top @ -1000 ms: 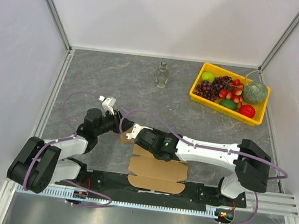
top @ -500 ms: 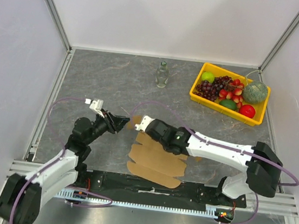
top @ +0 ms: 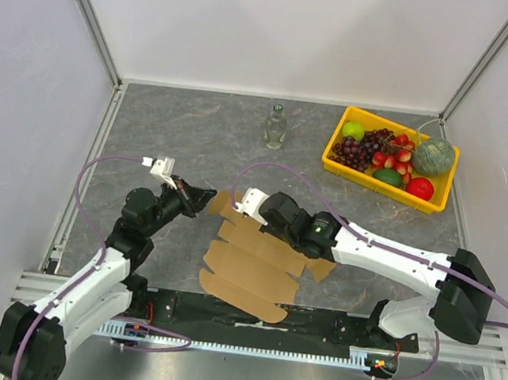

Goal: Fold the paper box

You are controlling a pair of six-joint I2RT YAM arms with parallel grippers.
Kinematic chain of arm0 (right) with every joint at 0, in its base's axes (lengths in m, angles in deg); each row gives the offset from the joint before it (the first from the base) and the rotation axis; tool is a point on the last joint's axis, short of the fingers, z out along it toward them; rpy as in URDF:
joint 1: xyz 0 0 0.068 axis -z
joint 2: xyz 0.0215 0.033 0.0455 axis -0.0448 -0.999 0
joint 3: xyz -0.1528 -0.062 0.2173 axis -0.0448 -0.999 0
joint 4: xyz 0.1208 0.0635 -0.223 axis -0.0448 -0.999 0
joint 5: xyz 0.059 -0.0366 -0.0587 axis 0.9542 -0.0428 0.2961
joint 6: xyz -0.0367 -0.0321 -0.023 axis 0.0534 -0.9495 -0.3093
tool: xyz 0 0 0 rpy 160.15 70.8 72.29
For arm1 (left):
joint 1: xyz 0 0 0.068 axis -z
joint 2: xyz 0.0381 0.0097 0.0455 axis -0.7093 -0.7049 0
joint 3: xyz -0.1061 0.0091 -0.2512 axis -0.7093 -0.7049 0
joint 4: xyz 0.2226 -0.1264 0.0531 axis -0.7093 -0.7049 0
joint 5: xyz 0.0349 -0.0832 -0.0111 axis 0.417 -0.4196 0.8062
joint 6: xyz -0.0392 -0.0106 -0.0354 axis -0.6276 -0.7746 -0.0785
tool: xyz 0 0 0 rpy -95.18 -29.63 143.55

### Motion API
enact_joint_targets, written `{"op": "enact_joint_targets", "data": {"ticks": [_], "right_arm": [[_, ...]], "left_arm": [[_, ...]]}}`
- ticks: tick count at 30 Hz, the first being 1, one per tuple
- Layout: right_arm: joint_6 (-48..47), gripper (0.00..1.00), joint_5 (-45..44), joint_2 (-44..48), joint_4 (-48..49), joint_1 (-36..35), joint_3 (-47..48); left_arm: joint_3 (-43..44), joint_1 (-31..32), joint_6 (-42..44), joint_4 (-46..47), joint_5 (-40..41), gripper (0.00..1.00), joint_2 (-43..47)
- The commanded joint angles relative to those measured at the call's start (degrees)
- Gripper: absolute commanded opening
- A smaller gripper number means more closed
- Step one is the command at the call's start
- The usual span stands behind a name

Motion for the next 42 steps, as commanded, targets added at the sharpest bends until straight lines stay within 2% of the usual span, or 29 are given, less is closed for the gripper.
{"op": "enact_joint_targets", "data": {"ticks": [1, 4, 10, 11, 16, 21, 33, 42], "right_arm": [[0.27, 0.0, 7.36, 3.64, 3.47, 1.18, -0.38], [0.18, 0.0, 10.0, 3.65, 3.65, 2.75, -0.3], [-0.08, 0.02, 10.88, 0.75, 1.1, 4.34, 1.98], [-0.08, 0.08, 11.06, -0.12, 0.58, 4.43, 2.51], [-0.17, 0.26, 12.03, -2.94, 0.4, 4.52, 3.57], [-0.34, 0.36, 12.38, -4.52, 4.34, 4.61, 2.96], [-1.66, 0.39, 12.29, -3.48, 17.0, 5.4, -3.8], [-3.33, 0.39, 18.78, 0.39, 28.6, 7.77, -10.93]], "left_arm": [[1.86, 0.72, 0.22, 1.94, -3.76, 0.02, -1.37], [3.01, 1.07, 1.0, 2.38, -5.96, 0.02, -0.94], [5.29, 1.34, 2.41, -0.34, -4.92, 0.02, 4.33], [5.82, 1.34, 2.68, -1.04, -4.65, 0.02, 4.77], [7.32, 1.34, 5.05, -3.95, -3.77, 0.02, 4.61], [4.86, 1.34, 4.61, -2.55, -3.86, 0.02, 4.6], [2.05, 1.34, 4.88, -1.05, -3.68, 0.02, 4.87], [0.9, 1.43, 4.52, 0.09, -3.95, 0.02, 5.04]]}}
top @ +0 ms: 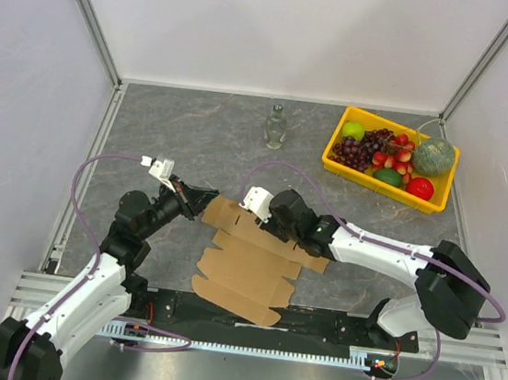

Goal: Fold the paper box

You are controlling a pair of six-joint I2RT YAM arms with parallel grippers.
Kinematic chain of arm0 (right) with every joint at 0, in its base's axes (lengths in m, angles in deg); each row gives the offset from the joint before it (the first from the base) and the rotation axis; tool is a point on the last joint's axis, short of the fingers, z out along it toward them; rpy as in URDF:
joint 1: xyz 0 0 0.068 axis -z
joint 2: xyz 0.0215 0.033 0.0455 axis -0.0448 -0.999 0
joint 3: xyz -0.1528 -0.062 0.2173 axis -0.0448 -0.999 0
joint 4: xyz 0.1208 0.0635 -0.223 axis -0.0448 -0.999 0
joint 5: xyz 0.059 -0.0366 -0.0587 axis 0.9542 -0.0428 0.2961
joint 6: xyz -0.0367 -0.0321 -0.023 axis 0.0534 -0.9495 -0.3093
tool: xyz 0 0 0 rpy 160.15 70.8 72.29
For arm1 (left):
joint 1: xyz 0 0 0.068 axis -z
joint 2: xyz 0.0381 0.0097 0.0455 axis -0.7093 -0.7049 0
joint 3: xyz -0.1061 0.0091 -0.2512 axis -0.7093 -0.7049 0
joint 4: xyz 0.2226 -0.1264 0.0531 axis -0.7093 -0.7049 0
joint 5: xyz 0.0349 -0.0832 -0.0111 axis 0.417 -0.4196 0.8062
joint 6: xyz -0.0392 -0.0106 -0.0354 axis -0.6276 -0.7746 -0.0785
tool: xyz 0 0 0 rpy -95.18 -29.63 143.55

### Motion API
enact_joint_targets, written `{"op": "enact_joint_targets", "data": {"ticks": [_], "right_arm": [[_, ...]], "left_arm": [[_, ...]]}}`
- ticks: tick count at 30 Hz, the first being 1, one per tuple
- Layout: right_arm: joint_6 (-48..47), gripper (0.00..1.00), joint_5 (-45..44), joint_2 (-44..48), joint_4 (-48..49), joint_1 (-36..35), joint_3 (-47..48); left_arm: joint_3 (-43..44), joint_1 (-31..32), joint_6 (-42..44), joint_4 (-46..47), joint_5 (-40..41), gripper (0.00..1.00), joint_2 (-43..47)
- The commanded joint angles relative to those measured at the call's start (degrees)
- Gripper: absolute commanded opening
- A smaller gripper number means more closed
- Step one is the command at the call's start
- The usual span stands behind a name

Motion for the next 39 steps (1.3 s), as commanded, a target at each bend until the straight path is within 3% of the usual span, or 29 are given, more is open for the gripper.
{"op": "enact_joint_targets", "data": {"ticks": [1, 9, 15, 16, 19, 24, 39], "right_arm": [[-1.06, 0.38, 5.41, 3.17, 9.31, 1.84, -1.64], [-1.15, 0.19, 8.76, 1.33, 11.85, 4.4, -2.26], [-0.97, 0.15, 12.96, 1.68, 13.97, 6.5, -3.75], [-0.97, 0.16, 13.59, 1.59, 14.23, 6.77, -4.01], [-1.32, 0.34, 15.87, 1.15, 15.55, 8.0, -4.28], [-2.82, 0.47, 21.32, -1.04, 16.17, 11.68, -2.79], [-3.52, 0.54, 41.27, -14.31, 13.36, 22.94, 7.32]], "left_arm": [[-0.54, 0.12, 1.79, 2.63, -0.16, 0.02, 0.54], [-1.42, 0.11, 1.88, 2.98, 0.18, 0.02, 0.36], [-1.77, 0.12, 1.88, 3.24, 0.62, 0.02, 0.19], [-1.77, 0.12, 1.97, 3.24, 0.63, 0.02, 0.1], [-1.95, 0.12, 1.79, 3.42, 0.63, 0.02, -0.16], [-2.39, 0.12, 1.7, 3.42, 0.63, 0.02, -0.16], [-3.27, 0.03, 1.88, 3.68, 0.8, 0.02, -1.22]]}}
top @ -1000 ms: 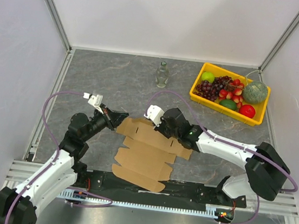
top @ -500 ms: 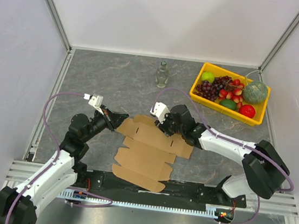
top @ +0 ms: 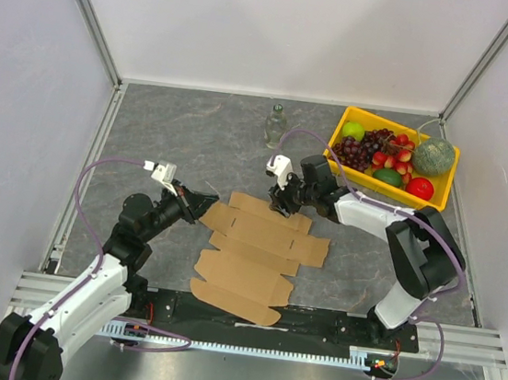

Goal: Fold the paper box

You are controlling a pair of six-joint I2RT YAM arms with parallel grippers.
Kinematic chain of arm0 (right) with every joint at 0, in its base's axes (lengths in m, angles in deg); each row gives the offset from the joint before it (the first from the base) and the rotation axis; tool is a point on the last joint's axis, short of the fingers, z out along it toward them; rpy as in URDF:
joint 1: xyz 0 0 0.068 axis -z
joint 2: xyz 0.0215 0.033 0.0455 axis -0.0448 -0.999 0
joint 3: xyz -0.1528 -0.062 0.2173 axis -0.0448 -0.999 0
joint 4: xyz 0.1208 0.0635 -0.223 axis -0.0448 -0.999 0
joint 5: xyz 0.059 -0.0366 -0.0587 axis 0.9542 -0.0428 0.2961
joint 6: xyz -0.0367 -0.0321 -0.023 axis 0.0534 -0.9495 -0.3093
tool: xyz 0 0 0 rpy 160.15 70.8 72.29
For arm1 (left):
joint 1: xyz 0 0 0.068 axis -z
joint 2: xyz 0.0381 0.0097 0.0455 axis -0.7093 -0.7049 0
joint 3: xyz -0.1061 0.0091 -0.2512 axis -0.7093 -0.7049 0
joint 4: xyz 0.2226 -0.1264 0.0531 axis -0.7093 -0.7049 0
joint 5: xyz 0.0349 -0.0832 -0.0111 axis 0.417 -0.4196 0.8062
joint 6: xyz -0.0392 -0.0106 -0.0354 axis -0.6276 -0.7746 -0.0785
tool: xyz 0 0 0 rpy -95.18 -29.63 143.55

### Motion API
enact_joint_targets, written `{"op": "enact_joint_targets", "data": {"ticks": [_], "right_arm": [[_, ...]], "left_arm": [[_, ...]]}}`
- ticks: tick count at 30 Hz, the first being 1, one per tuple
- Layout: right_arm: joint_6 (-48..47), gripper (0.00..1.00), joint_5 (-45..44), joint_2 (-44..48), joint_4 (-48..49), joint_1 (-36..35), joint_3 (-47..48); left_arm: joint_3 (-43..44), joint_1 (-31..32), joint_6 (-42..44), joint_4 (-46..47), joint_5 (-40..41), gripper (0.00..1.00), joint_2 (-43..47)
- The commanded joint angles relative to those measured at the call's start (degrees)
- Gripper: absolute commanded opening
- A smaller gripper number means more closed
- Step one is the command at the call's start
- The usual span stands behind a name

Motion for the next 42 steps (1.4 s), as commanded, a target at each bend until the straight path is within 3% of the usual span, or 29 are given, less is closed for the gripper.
{"op": "enact_joint_targets", "data": {"ticks": [1, 10, 22, 42], "right_arm": [[0.0, 0.55, 8.17, -2.71, -0.45, 2.55, 4.26], [2.46, 0.61, 15.11, -6.32, -1.51, 5.01, 5.32], [2.72, 0.63, 15.29, -9.75, -5.47, 5.1, 7.17], [6.76, 0.29, 19.77, -11.15, -0.46, 5.19, 5.15]], "left_arm": [[-0.47, 0.03, 1.92, 2.33, 0.3, 0.02, -0.15], [-0.12, 0.03, 1.92, 2.59, -0.14, 0.02, -0.41], [-0.65, 0.03, 1.84, 2.15, -0.14, 0.02, 0.2], [-1.44, -0.06, 1.48, 2.42, 0.39, 0.02, 0.99]]}}
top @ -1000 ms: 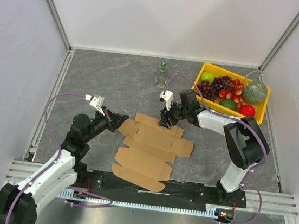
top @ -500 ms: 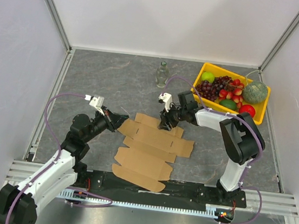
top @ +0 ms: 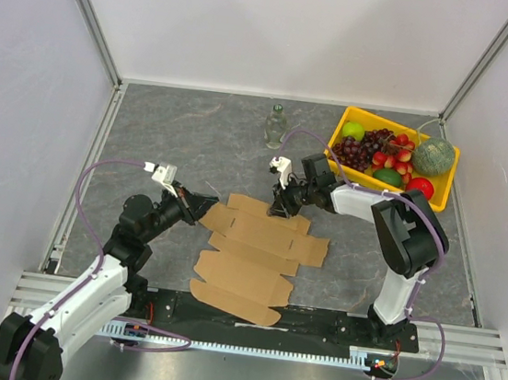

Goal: Fold the paper box

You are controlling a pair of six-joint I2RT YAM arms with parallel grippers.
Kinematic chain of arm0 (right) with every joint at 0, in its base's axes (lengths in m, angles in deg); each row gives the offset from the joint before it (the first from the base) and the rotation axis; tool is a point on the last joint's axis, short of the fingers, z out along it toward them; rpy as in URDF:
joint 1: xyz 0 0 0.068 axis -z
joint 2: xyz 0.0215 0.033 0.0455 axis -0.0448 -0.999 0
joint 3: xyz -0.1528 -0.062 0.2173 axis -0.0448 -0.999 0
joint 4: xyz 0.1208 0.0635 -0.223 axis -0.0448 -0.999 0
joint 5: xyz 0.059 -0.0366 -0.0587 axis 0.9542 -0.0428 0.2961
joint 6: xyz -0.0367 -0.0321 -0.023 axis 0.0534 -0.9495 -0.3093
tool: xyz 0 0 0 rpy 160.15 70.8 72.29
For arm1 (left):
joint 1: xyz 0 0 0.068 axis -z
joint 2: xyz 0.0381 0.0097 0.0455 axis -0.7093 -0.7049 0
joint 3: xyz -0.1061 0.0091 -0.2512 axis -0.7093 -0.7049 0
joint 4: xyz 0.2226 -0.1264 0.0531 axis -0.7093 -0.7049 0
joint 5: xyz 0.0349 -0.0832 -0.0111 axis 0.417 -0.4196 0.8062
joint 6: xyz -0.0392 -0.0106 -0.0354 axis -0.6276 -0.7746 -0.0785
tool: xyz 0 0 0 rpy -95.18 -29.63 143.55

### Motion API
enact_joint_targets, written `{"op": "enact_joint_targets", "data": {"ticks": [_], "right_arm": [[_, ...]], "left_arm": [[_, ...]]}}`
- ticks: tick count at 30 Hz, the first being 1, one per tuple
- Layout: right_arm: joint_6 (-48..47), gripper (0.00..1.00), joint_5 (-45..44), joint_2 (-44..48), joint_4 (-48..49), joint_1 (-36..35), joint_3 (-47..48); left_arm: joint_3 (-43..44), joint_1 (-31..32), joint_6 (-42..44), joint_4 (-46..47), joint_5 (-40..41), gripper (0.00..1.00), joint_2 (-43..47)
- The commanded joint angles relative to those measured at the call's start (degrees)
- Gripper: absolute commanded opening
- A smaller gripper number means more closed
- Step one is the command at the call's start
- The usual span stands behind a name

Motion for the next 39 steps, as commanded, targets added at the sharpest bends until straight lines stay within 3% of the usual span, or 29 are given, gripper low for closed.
{"op": "enact_joint_targets", "data": {"ticks": [1, 5, 9, 12, 17, 22, 31, 39], "right_arm": [[1.45, 0.26, 3.47, -1.03, 3.52, 0.18, 0.1], [1.81, 0.11, 4.44, -0.42, 3.78, 0.18, -0.17], [1.45, 0.1, 3.83, 4.57, 4.92, -0.08, -2.8], [3.3, 0.01, -1.52, 8.62, 3.88, -0.95, -3.25], [6.46, 0.0, -15.14, 14.6, -0.52, -5.78, -3.68], [8.66, 0.0, -23.33, 20.31, -0.87, -9.57, -5.96], [8.93, 0.0, -23.87, 24.28, -2.98, -11.59, -7.81], [8.75, 0.0, -24.04, 28.4, -3.42, -13.61, -9.31]], "left_arm": [[-0.76, 0.03, 1.46, 2.4, 0.56, 0.02, 1.15], [-0.85, -0.06, 1.37, 2.39, 1.09, 0.03, 0.97], [-0.32, 0.03, 0.59, 2.57, 3.72, 0.03, -0.08], [1.78, -0.06, 0.06, 3.27, 5.92, 0.03, -2.71], [7.14, -0.15, -0.12, 3.8, 6.19, 0.02, -9.3], [12.24, -0.15, 0.67, 1.61, 6.1, 0.02, -13.26], [15.32, -0.15, 2.69, -1.82, 9.52, 0.02, -14.14], [20.59, -0.15, 2.43, -8.05, 6.28, 0.02, -20.12]]}}
